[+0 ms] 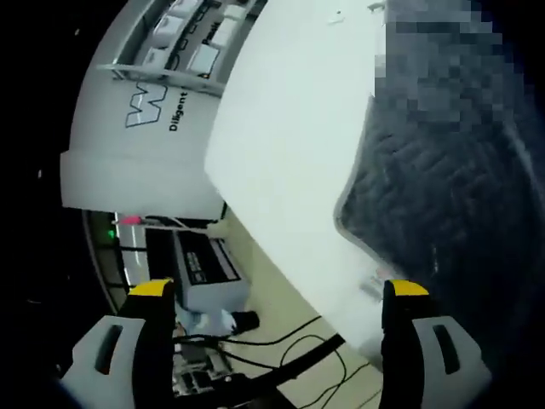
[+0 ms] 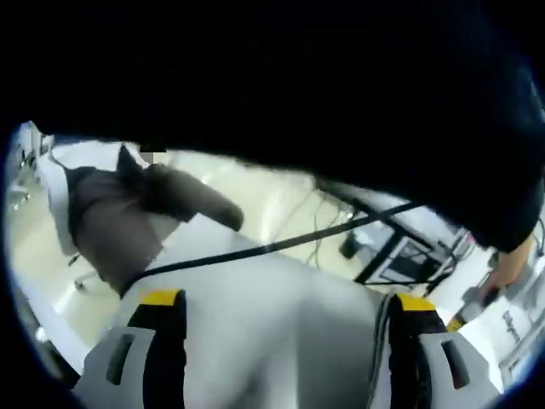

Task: Open the folded towel by lifting each exposed corner and separating the folded layers until the towel lies flat within the target outline without major curled edges

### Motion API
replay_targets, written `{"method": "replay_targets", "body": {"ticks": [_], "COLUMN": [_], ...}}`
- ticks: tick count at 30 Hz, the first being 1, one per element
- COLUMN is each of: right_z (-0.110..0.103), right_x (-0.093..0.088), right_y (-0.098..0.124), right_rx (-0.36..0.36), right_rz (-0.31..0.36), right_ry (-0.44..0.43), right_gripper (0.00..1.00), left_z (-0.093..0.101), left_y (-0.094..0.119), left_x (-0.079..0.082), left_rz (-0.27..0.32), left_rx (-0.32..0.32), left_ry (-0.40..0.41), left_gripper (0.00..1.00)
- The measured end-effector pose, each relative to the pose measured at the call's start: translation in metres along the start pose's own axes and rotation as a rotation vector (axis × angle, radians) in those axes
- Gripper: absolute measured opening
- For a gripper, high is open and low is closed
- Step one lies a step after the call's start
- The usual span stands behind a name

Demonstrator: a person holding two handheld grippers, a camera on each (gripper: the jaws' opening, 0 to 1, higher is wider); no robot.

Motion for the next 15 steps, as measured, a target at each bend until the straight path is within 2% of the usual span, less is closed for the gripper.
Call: {"method": "replay_targets", "body": {"ticks": [3,6,8,9,10,12,13,15], "right_z": [-0.007,-0.015,-0.019,-0.02,-0.02,-0.019,-0.017,-0.016], "right_x": [-0.004,-0.006,-0.006,-0.006,-0.006,-0.008,-0.008,-0.008], "right_y": [0.006,0.009,0.01,0.01,0.01,0.011,0.012,0.015], "right_rx": [0.056,0.121,0.184,0.226,0.235,0.282,0.281,0.269], "right_rz": [-0.048,-0.052,-0.036,-0.017,-0.007,0.018,0.028,0.037], "right_ry": [-0.072,-0.125,-0.194,-0.261,-0.287,-0.351,-0.366,-0.356], "right_gripper": [1.0,1.0,0.99,0.99,0.98,0.88,0.86,0.9], "left_z": [-0.002,-0.004,-0.006,-0.008,-0.009,-0.012,-0.014,-0.016], "left_y": [0.004,0.007,0.01,0.011,0.013,0.017,0.019,0.022], "left_x": [-0.001,-0.002,-0.002,-0.002,-0.002,-0.001,-0.001,0.0], "left_rz": [0.0,-0.005,-0.004,-0.003,-0.001,0.008,0.011,0.023], "left_rx": [0.004,0.007,0.011,0.012,0.012,0.013,0.017,0.017], "left_ry": [0.012,0.012,0.006,0.012,0.015,0.024,0.026,0.039], "left_gripper": [1.0,1.0,1.0,1.0,1.0,1.0,1.0,1.0]}}
Point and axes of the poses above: the point that each gripper's makers call its tool centre point, and the gripper's own axes: y roughly backward along the fingers, z roughly to its right, x roughly out of its top, the point moved 7 cm from there along y, roughly backward along the fingers, and after that the axes turned 4 degrees about x, right-handed, at the moved point
